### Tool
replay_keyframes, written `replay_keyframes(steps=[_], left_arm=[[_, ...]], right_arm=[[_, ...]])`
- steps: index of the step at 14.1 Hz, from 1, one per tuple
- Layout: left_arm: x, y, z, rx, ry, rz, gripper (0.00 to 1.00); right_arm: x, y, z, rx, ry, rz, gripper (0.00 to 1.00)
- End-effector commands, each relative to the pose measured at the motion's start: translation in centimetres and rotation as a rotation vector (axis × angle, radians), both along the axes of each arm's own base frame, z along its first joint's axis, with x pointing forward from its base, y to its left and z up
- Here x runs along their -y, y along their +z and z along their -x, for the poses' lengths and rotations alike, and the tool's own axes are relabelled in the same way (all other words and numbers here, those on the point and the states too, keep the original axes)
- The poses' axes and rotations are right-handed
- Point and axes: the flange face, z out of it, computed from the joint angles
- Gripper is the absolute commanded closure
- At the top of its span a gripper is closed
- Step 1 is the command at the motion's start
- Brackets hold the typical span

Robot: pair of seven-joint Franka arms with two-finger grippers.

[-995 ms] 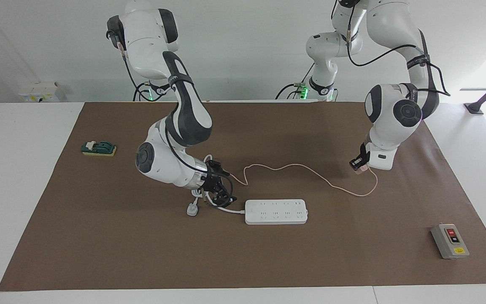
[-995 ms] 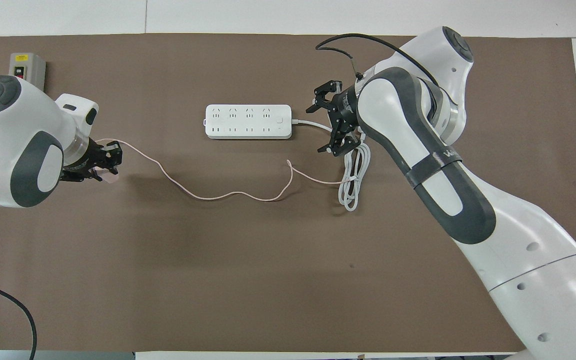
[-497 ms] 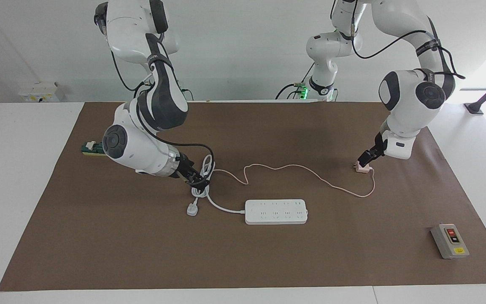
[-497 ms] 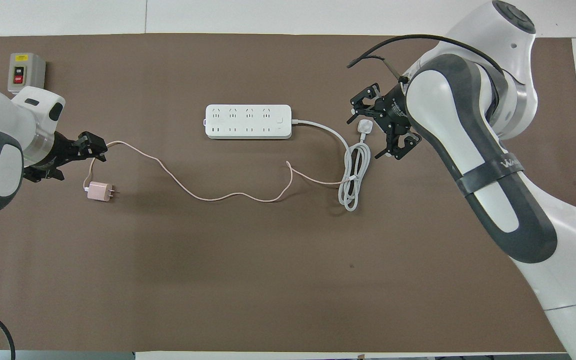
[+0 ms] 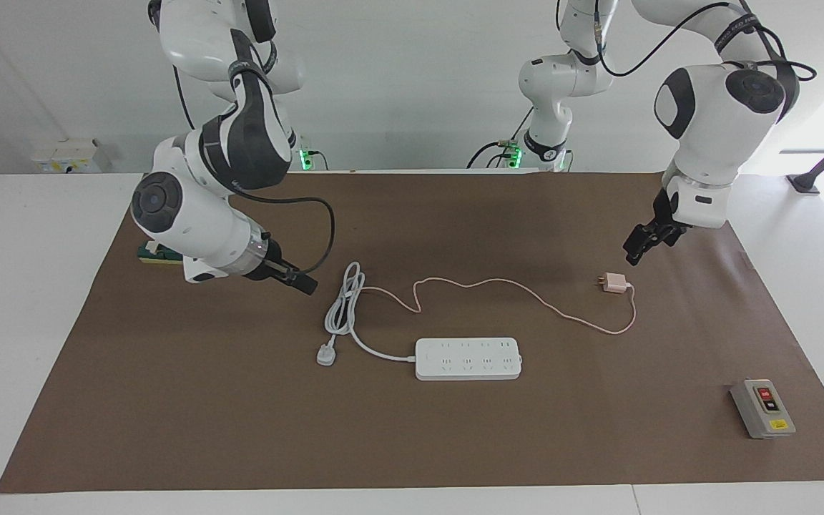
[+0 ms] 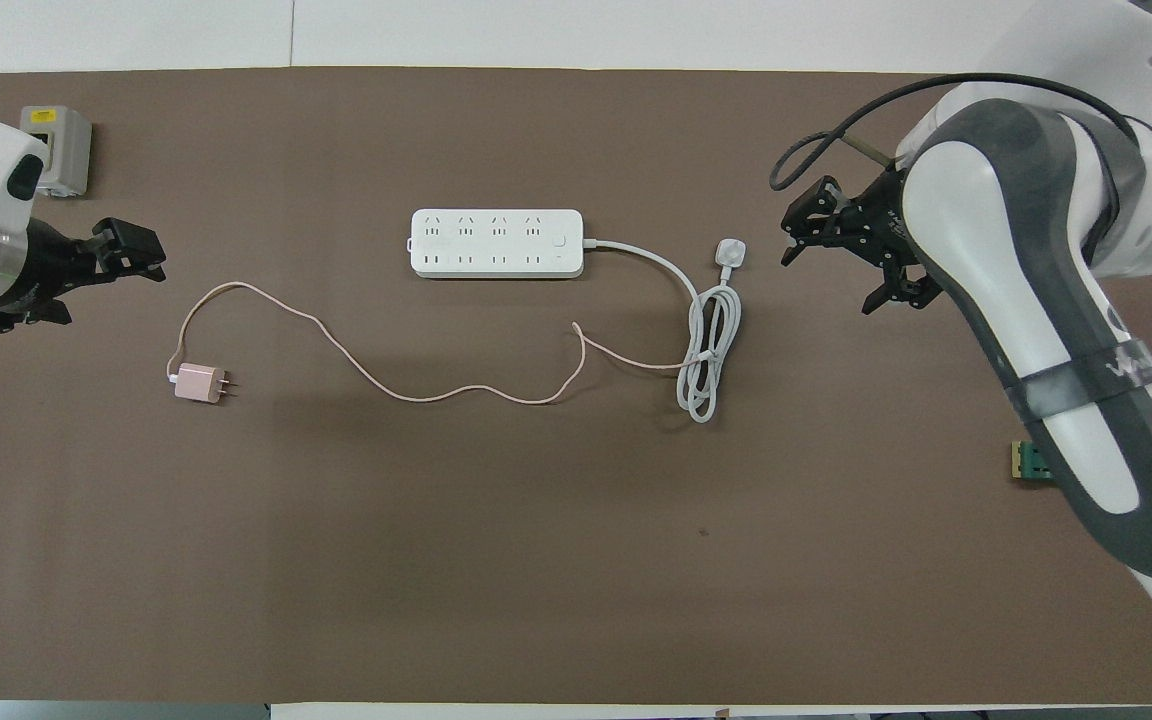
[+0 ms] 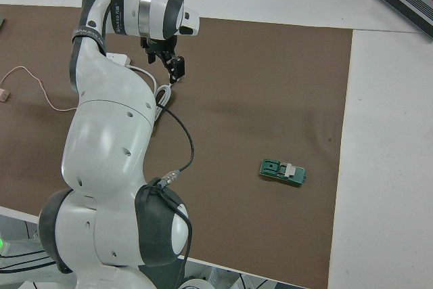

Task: Unplug charger and place it aside

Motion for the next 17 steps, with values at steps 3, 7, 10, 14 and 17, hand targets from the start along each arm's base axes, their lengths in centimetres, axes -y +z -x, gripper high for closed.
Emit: replay_keyframes(steps=[3,7,10,14,17], left_arm=[[-1.8,4.5,1.4,-0.062,-0.170,-0.015,0.00],[-0.4,3.5,1.5,-0.093,-0.202,-0.013,0.00],[0.1,3.3,1.7,-0.103,-0.192,-0.009,0.00],[0.6,3.2,1.4,-0.094,-0.211,-0.010,0.00],[0.5,3.4,1.6,-0.117,-0.293,-0.011,0.00]], right_arm=[[3.2,3.3,1.6,0.099,0.350,0.058,0.00],[6.8,6.3,2.0,0.169,0.589,0.081,0.00],[8.9,9.5,3.1,0.222,0.654,0.088,0.00],[9.7,14.6,6.7,0.270,0.688,0.162,0.00],[10.4,15.5,10.4,0.267,0.676,0.171,0.00]])
